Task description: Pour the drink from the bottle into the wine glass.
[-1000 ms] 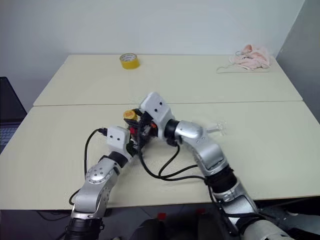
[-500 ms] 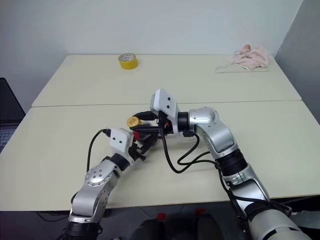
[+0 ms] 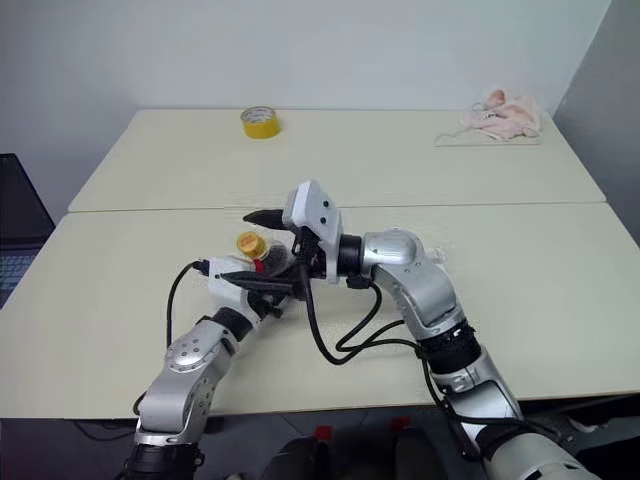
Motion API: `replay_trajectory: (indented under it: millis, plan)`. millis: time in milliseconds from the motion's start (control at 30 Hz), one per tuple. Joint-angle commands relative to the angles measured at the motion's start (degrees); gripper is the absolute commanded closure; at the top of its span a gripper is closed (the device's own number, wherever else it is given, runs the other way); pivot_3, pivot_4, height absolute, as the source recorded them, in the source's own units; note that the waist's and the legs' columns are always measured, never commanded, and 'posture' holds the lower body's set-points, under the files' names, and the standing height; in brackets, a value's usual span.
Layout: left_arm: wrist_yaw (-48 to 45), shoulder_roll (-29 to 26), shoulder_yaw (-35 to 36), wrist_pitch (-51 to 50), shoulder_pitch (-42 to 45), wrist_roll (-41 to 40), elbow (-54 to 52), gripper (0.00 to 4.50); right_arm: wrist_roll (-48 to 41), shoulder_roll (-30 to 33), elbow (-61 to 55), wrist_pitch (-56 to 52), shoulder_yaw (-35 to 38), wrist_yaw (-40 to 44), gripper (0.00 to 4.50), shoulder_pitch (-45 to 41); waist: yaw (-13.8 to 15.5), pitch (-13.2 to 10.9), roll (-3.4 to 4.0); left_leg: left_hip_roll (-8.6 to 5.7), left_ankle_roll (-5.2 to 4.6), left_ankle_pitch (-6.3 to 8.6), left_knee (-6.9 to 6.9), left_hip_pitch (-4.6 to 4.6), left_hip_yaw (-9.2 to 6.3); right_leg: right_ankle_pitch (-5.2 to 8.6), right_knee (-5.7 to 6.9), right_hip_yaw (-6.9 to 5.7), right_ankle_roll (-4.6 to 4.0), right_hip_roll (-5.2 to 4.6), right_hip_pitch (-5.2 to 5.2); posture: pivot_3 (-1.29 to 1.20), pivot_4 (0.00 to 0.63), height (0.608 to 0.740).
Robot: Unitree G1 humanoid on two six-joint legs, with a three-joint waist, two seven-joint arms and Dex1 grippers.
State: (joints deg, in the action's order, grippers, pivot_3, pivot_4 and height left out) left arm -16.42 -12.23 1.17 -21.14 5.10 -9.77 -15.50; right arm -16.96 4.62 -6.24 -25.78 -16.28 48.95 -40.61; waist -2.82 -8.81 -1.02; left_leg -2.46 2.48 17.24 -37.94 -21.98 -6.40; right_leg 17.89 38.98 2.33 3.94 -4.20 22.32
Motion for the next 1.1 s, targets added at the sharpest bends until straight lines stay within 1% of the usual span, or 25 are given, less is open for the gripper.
replay_trajectory:
  millis: [33, 100, 200, 333, 467, 667, 867, 1100]
  plan:
    - [1.3, -0.1, 0.8, -0.7, -0.7, 0.2, -2.6, 2.29, 1.6, -2.9, -4.2, 0.7, 2.7, -9.6, 0.05, 1.5, 0.0, 0.0, 0.00, 0.01, 0.00, 0.00, 0.02, 0.00, 0.00, 0.00, 0.01, 0.00, 0.00, 0.01, 0.00, 0.00, 0.150, 0.740]
    - [1.6, -0.1, 0.7, -0.7, -0.8, 0.2, -2.7, 2.29, 2.8, -4.0, -3.8, 1.4, 2.7, -12.8, 0.05, 1.6, -0.1, 0.0, 0.01, 0.02, 0.00, 0.00, 0.03, 0.02, 0.01, 0.00, 0.02, 0.01, 0.00, 0.02, 0.01, 0.00, 0.150, 0.740]
    - [1.9, 0.0, 0.6, -1.2, -0.9, 0.2, -3.0, 2.29, 4.7, -4.4, -2.9, 2.6, 1.5, -15.1, 0.05, 1.4, -0.2, 0.0, 0.01, 0.02, 0.00, 0.00, 0.05, 0.02, 0.01, 0.00, 0.02, 0.00, 0.00, 0.04, 0.02, 0.00, 0.150, 0.740]
    - [2.8, -0.1, 0.6, -2.4, -0.7, 0.8, -3.0, 2.29, 5.4, -3.6, -3.9, 3.2, -1.2, -14.1, 0.05, 2.2, -0.2, 0.0, 0.01, 0.02, 0.00, 0.00, 0.05, 0.02, 0.02, 0.00, 0.02, 0.01, 0.00, 0.04, 0.01, 0.00, 0.150, 0.740]
    - [4.5, -1.0, 0.6, -5.8, 0.5, 2.4, -2.4, 2.29, 5.0, -2.2, -4.9, 3.4, -2.9, -12.2, 0.05, 2.3, -0.3, 0.0, 0.01, 0.02, 0.00, 0.00, 0.06, 0.03, 0.02, 0.00, 0.02, 0.01, 0.00, 0.05, 0.00, 0.00, 0.150, 0.740]
    - [6.8, -0.8, 2.0, -11.1, 4.1, 2.5, -0.5, 2.29, 6.0, -1.8, -3.8, 4.8, -3.7, -12.4, 0.05, 1.5, -0.4, 0.0, 0.00, 0.03, 0.00, 0.00, 0.06, 0.06, 0.01, 0.00, 0.04, 0.00, 0.00, 0.07, -0.01, 0.00, 0.150, 0.740]
    - [6.9, -0.7, 2.5, -11.3, 4.9, 1.7, -0.3, 2.29, 6.5, -3.0, -3.1, 4.7, -3.1, -13.9, 0.05, 1.5, -0.4, 0.0, 0.00, 0.04, 0.00, 0.00, 0.06, 0.07, 0.01, 0.00, 0.03, 0.00, 0.00, 0.07, -0.01, 0.00, 0.150, 0.740]
    - [5.9, -1.2, 1.6, -10.2, 4.2, 1.8, -1.2, 2.29, 10.1, -5.3, 2.5, 6.0, -3.1, -18.0, 0.05, -0.5, -0.4, 0.0, 0.01, 0.03, 0.01, 0.00, 0.06, 0.07, 0.02, 0.00, 0.03, 0.01, 0.00, 0.07, 0.00, 0.00, 0.150, 0.740]
